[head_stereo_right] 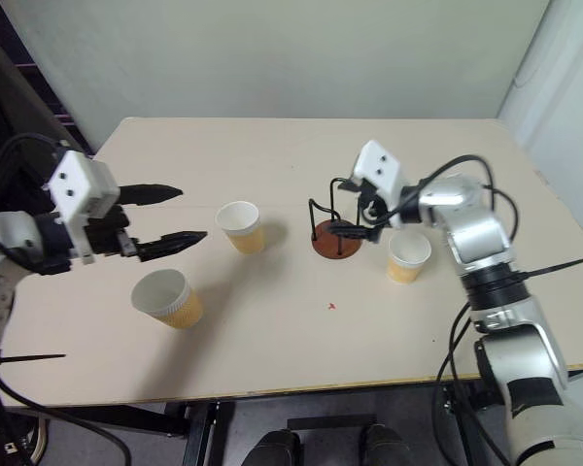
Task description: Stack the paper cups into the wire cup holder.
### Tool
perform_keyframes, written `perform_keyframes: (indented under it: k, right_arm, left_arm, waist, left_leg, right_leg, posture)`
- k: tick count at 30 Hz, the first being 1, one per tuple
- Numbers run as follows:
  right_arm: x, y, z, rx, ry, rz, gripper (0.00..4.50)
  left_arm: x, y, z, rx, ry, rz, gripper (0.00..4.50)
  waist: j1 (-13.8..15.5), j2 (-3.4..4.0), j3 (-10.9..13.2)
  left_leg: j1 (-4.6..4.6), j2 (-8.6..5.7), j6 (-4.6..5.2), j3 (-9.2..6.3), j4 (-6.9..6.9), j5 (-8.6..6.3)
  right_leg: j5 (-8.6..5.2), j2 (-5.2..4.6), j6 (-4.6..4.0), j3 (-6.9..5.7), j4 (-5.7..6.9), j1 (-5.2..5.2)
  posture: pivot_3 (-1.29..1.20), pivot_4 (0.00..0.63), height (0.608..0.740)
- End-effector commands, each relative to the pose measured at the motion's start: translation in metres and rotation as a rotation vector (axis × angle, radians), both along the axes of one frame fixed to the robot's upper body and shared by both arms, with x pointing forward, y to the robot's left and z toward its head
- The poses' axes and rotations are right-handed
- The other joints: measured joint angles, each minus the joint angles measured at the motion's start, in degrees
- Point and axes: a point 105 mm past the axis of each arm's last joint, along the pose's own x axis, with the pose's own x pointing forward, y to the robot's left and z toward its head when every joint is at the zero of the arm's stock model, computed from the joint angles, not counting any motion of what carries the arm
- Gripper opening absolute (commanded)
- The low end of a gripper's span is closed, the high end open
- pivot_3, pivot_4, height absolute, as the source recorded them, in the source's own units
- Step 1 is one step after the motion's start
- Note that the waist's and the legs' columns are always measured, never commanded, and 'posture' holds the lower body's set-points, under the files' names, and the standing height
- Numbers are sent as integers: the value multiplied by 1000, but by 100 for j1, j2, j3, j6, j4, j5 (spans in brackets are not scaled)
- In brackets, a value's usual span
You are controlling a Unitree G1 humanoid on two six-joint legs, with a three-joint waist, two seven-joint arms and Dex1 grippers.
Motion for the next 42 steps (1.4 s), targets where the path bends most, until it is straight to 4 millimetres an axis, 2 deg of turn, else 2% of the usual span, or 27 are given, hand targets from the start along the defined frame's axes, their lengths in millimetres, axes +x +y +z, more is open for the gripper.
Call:
perform_keyframes:
  k: [1, 6, 9, 17, 19, 20, 23, 26, 29, 31, 36, 42]
  right_arm:
    - [11, -3, 5, -3, -14, -80, 4500]
    - [25, 1, -1, 11, 9, -146, 4500]
    - [27, 5, -4, 15, 12, -149, 3909]
    - [27, 7, 1, 28, -4, -127, 965]
    - [17, 6, 5, 31, -9, -61, 180]
    - [7, 8, 10, 44, -26, 9, 20]
    - [-23, 8, 18, 57, -47, 188, 20]
    - [-42, 2, 21, 58, -38, 291, 20]
    - [-73, -4, 22, 52, 10, 464, 20]
    - [-85, -7, 17, 14, 25, 539, 20]
    - [-97, -8, 1, -66, 57, 645, 20]
    - [-89, -4, -16, -154, 37, 640, 20]
  left_arm:
    - [-3, -9, 8, 12, -54, 0, 4101]
    - [-5, -16, 6, -7, -54, 2, 4101]
    - [-6, -18, 6, -9, -54, 4, 4134]
    - [-10, -17, 7, 1, -44, -13, 4134]
    - [-11, -18, 7, 6, -39, -25, 4134]
    - [-12, -18, 7, 8, -35, -33, 4134]
    - [-14, -20, 6, 13, -18, -62, 4134]
    - [-20, -25, 2, 28, 18, -115, 4134]
    - [-36, -38, -8, 65, 100, -254, 4134]
    - [-43, -43, -13, 95, 142, -316, 4134]
    - [-54, -43, -28, 193, 234, -401, 4134]
    - [-49, -41, -35, 230, 239, -372, 4134]
  waist:
    - [19, 0, 0]
    - [22, 0, 0]
    - [20, 0, 0]
    - [18, 0, 0]
    - [22, 0, 0]
    - [30, 0, 0]
    - [52, -1, 0]
    - [48, -1, -1]
    - [47, -1, -1]
    - [46, -3, -2]
    - [16, -3, -2]
    - [-18, -4, -3]
  left_leg:
    - [-17, 0, -1, -1, 12, 0]
    - [-26, 2, -12, 3, 21, 2]
    - [-24, 6, -19, 2, 20, -3]
    - [-20, 5, -19, 0, 18, -6]
    - [-19, 5, -19, 0, 19, -6]
    - [-20, 4, -19, 0, 18, -6]
    - [-24, 4, -18, 1, 19, -6]
    - [-24, 3, -23, 9, 22, -3]
    - [-23, 5, -26, 11, 22, -2]
    - [-22, 4, -25, 14, 22, -2]
    - [4, 6, -18, 17, 22, -1]
    - [23, 9, 0, 21, 22, 14]
  right_leg:
    - [0, 1, 1, -1, -1, -12]
    - [0, 5, 4, -1, -3, -23]
    - [0, 10, 4, -1, 0, -26]
    - [8, 9, 5, -1, 10, -24]
    - [10, 8, 5, -1, 11, -23]
    - [11, 8, 5, -1, 10, -24]
    - [9, 8, 3, -2, 6, -23]
    - [9, 11, 4, 0, 3, -23]
    - [9, 12, 4, 1, 2, -21]
    - [8, 15, 4, 2, 2, -19]
    - [4, 16, -6, 8, 6, 2]
    - [-3, 13, -40, 15, 8, 15]
  posture:
    - [0, 150, 740]
    - [0, 150, 740]
    - [0, 150, 740]
    - [0, 150, 740]
    - [0, 150, 740]
    - [0, 150, 740]
    - [0, 150, 740]
    - [0, 150, 740]
    - [0, 150, 740]
    - [0, 150, 740]
    - [0, 150, 740]
    - [0, 150, 740]
